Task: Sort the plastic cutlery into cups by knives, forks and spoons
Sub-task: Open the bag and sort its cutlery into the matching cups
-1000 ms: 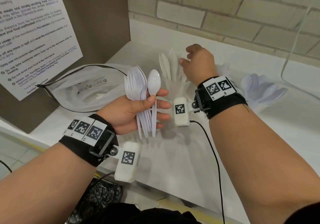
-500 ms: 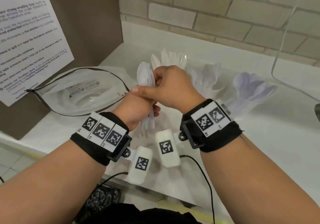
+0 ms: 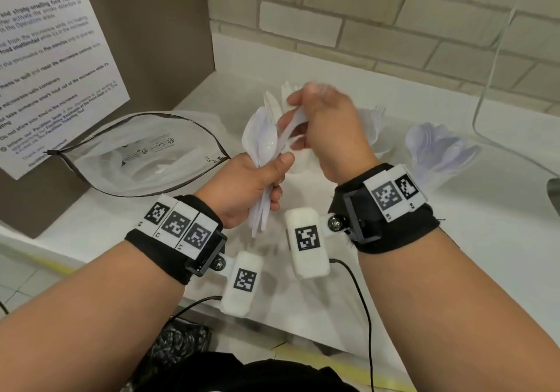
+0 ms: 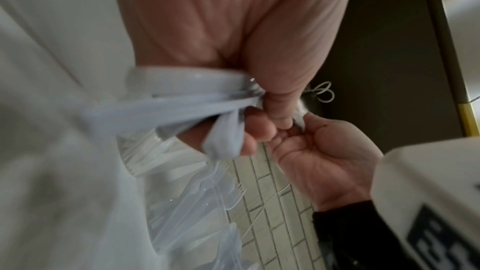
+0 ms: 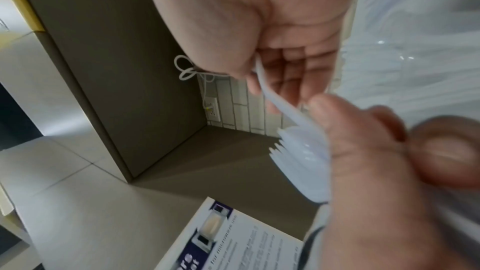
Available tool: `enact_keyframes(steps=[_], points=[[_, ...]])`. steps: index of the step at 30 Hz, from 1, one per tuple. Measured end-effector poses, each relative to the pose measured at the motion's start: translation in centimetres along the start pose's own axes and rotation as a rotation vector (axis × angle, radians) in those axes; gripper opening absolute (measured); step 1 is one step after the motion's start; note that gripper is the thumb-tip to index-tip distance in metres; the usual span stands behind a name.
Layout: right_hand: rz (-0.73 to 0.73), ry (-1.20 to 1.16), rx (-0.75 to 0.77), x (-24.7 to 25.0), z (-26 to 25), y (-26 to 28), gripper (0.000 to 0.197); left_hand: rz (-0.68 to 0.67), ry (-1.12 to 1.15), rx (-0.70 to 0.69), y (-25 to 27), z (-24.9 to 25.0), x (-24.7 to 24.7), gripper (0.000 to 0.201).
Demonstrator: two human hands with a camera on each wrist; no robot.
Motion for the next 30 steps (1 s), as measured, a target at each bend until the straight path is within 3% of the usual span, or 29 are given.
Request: enact_keyframes(steps=[2,4,6,8,10,17,21,26,30], points=[[0.106,-0.215,0.070,0.7,-1.0,0.0,0.028,0.000,-0.010,-0.007,0.0,0.0,0.2,0.021],[0.127,-0.230,0.165,1.3,-1.8,-0.1,0.023,0.012,-0.034,-0.003,0.0,0.0,0.4,0.022],[0.055,-0.048,0.205,1.4,-2.2,-0.4,0.013,0.030,-0.075,0.008,-0.1,0.0,0.5,0.023],[-0.078,0.279,0.232,1.2,-1.9,-0.4,0.006,0.035,-0.108,0.022,-0.2,0.0,0.5,0.022],[-0.188,0.464,0.249,0.7,-1.1,-0.4,0.014,0.027,-0.141,0.037,-0.2,0.0,0.4,0.021],[-0.224,0.499,0.110,0.3,0.1,-0.6,0.016,0.014,-0.257,0.042,-0.1,-0.5,0.4,0.019],[-0.246,0.528,0.165,0.3,-0.2,-0.5,0.006,0.014,-0.265,0.044,-0.2,-0.4,0.3,0.015],[-0.099,0.629,0.289,0.4,-0.5,-1.0,0.009,-0.021,-0.281,0.031,0.0,-0.5,-0.1,0.019],[-0.181,0.714,0.308,0.6,-0.6,-1.1,0.014,-0.038,-0.277,0.032,0.1,-0.6,-0.2,0.020]])
Point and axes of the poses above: each hand's wrist, its own y-axis away from the middle knuckle, its own x-axis out of the back of the hand, z = x × y, the point moved 2 cm from there along -y, towards the middle knuckle, and after that the axes turned 6 degrees about y, right-handed, at the moved point
